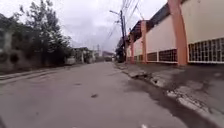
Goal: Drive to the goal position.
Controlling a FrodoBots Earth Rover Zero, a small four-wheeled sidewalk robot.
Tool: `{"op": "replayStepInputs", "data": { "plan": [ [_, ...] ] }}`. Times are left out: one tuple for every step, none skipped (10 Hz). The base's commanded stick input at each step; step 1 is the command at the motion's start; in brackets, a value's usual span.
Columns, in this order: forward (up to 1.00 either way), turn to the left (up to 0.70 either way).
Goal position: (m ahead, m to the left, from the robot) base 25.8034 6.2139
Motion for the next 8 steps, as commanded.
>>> {"op": "replayStepInputs", "data": {
  "plan": [
    [1.0,-0.01],
    [1.0,0.0],
    [1.0,0.0],
    [1.0,0.0],
    [1.0,0.0],
    [1.0,0.0],
    [1.0,0.0],
    [1.0,0.0]
  ]
}}
